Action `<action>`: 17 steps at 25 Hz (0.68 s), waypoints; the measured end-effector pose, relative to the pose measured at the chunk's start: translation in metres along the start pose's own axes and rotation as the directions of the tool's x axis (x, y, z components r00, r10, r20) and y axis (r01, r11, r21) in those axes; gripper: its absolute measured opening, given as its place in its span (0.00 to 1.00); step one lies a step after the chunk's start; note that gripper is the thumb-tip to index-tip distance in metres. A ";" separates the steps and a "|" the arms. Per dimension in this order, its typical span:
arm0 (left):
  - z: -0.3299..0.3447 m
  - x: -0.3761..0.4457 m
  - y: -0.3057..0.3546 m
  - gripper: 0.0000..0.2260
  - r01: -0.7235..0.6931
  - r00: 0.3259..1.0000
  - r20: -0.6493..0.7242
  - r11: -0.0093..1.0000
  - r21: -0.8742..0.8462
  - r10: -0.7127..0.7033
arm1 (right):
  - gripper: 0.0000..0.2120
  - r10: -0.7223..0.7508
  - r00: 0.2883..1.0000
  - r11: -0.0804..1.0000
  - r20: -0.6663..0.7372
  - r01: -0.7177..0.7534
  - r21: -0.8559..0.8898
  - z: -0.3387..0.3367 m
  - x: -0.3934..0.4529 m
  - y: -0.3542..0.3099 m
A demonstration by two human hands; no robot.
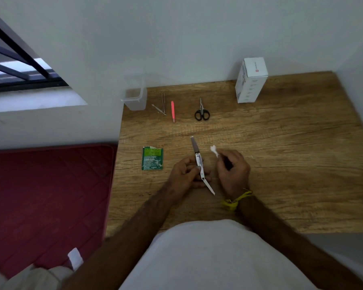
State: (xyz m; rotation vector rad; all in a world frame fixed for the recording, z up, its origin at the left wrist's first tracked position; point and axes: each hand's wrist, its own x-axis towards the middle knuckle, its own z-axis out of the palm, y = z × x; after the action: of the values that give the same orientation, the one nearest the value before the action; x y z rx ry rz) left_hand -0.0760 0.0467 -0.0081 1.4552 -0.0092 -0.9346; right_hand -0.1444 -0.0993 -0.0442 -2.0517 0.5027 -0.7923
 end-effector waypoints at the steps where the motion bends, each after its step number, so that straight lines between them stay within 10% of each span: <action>1: 0.000 0.000 0.001 0.11 0.012 1.000 -0.005 1.000 -0.024 -0.012 | 0.12 0.031 0.999 1.000 -0.011 -0.031 0.007 0.001 0.002 -0.001; 11: -0.001 -0.002 0.005 0.10 0.032 0.999 0.021 0.999 0.001 -0.032 | 0.10 0.098 0.994 0.991 0.052 -0.102 0.086 -0.001 0.002 -0.004; 17: -0.003 -0.010 0.005 0.15 0.175 0.982 0.135 0.923 -0.344 -0.136 | 0.08 0.253 0.962 0.931 0.099 -0.270 0.245 0.001 -0.005 -0.019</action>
State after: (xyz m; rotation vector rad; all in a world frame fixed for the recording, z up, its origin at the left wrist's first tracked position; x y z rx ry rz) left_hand -0.0782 0.0538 0.0005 1.0800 0.1897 -1.0830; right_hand -0.1462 -0.0856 -0.0300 -1.7218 0.5898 -0.5936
